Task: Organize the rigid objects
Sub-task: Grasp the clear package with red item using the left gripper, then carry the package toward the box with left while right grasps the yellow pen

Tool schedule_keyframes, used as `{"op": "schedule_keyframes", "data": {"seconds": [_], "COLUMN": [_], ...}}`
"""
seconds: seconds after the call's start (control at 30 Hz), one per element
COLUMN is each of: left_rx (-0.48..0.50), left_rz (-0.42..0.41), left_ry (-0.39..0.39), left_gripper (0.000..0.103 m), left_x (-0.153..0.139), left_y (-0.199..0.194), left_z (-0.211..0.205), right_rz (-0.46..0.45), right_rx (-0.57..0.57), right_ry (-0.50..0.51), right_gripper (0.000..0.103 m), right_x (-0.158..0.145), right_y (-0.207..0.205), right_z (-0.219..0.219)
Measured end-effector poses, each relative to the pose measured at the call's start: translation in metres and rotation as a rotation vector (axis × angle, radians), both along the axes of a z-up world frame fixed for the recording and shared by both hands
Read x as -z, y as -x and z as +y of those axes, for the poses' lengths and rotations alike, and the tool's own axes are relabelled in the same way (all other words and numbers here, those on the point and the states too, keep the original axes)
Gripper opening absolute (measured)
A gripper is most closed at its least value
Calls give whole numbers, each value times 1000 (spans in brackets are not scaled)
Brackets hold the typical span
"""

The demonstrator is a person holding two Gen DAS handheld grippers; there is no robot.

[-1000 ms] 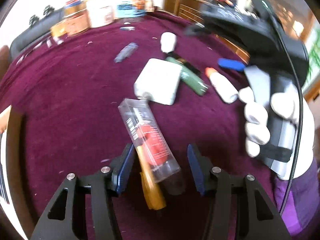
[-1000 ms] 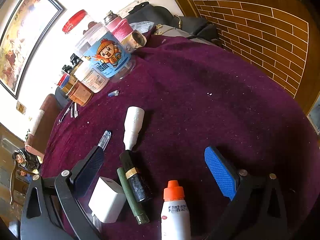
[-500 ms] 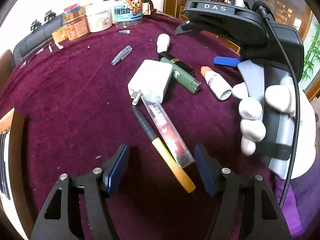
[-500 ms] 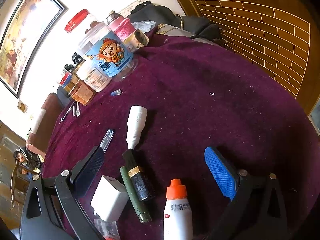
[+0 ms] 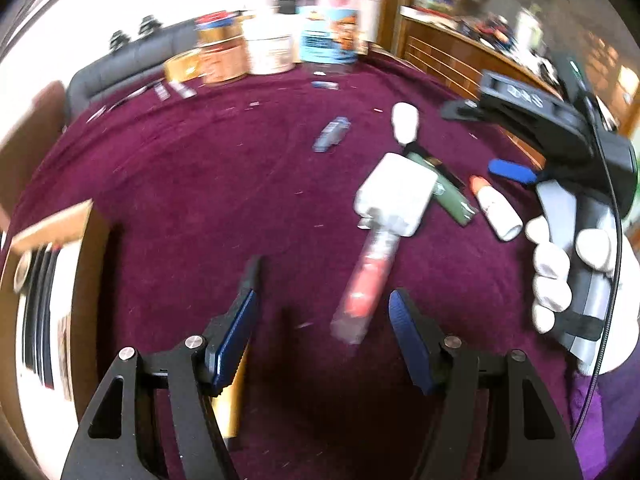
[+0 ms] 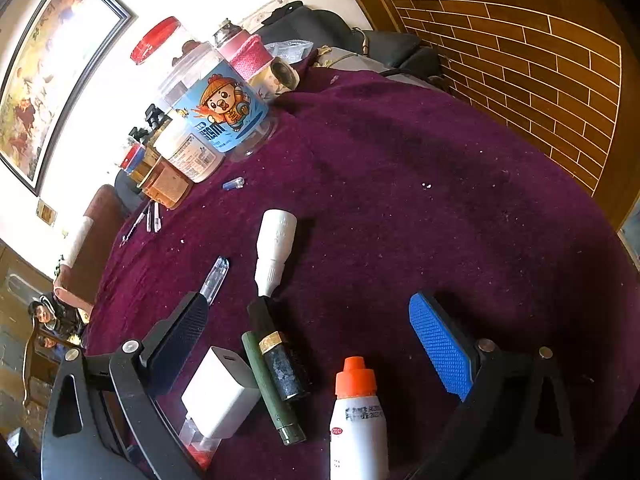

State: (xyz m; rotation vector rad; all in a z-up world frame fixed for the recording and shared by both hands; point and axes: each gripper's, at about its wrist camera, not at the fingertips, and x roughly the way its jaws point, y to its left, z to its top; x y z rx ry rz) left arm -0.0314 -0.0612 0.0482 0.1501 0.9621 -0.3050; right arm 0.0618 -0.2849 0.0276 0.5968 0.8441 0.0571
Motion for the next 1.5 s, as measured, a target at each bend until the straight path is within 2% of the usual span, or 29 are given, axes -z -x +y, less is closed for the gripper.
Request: {"op": "schedule_keyframes", "data": {"seconds": [0.13, 0.17, 0.2, 0.23, 0.27, 0.37, 0.47, 0.6, 0.67, 0.7, 0.77, 0.87, 0.93, 0.97, 1.0, 1.03, 1.13, 1.17, 1.2, 1.23, 1.27, 1.3, 1.33, 1.5], "left_rx": [135, 161, 172, 171, 163, 126, 69, -27, -88, -118, -166, -232, -270, -288, -312, -328, -362, -377, -390, -405, -418, -429, -438, -445], "left_rz": [-46, -30, -16, 4, 38, 34, 28, -42, -89, -106, -138, -174, -183, -185, -180, -175, -176, -178, -179, -181, -180, -180, -181, -168], "left_ry": [-103, -126, -98, -74, -43, 6, 131, 261, 299, 314, 323, 324, 342, 360, 383, 399, 417, 420, 427, 434, 440, 446, 454, 487], "left_gripper": [62, 52, 34, 11, 10, 10, 10, 11, 11, 11, 11, 11, 11, 11, 11, 11, 11, 11, 11, 11, 11, 11, 11, 11], "left_x": [13, 20, 23, 21, 20, 7, -19, -56, -72, -78, -83, -84, -78, -73, -67, -62, -52, -49, -48, -46, -45, -43, -41, -30], "left_y": [-3, -4, -6, -12, -16, -14, -2, 28, 50, 61, 73, 89, 98, 103, 106, 109, 124, 128, 131, 139, 140, 141, 142, 142], "left_z": [-37, -44, -46, -44, -40, -18, 23, 89, 131, 152, 184, 227, 250, 260, 272, 279, 299, 307, 314, 322, 327, 332, 337, 352], "right_rz": [0, 0, -1, 0, 1, 4, -6, -91, -166, -186, -198, -95, 2, 35, 82, 109, 49, 61, 52, 35, 5, -4, 0, 18], "right_rx": [1, 2, 1, 3, 5, 8, 8, 39, 67, 50, -41, -291, -396, -413, -437, -454, -434, -445, -439, -447, -456, -472, -467, -426], "right_ry": [4, 4, 6, 11, 16, 18, 28, 95, 180, 202, 164, 138, 145, 178, 212, 217, 437, 448, 503, 579, 588, 570, 564, 420], "right_gripper": [101, 101, 101, 101, 101, 101, 101, 101, 101, 100, 100, 98, 87, 81, 64, 60, 56, 55, 53, 45, 35, 20, 10, 7], "right_x": [0, 0, 0, 0, 0, 2, 0, -14, -33, -45, -56, -52, -31, -22, -10, -2, 1, 5, 8, 11, 12, 12, 12, 0], "right_y": [0, 0, 0, -1, -1, -2, -1, 13, 28, 40, 56, 68, 68, 68, 66, 66, 73, 73, 76, 81, 86, 88, 90, 90], "right_z": [0, 0, 0, 0, -1, -2, -2, 0, 8, 17, 37, 102, 146, 162, 185, 197, 238, 245, 254, 264, 269, 271, 270, 245]}}
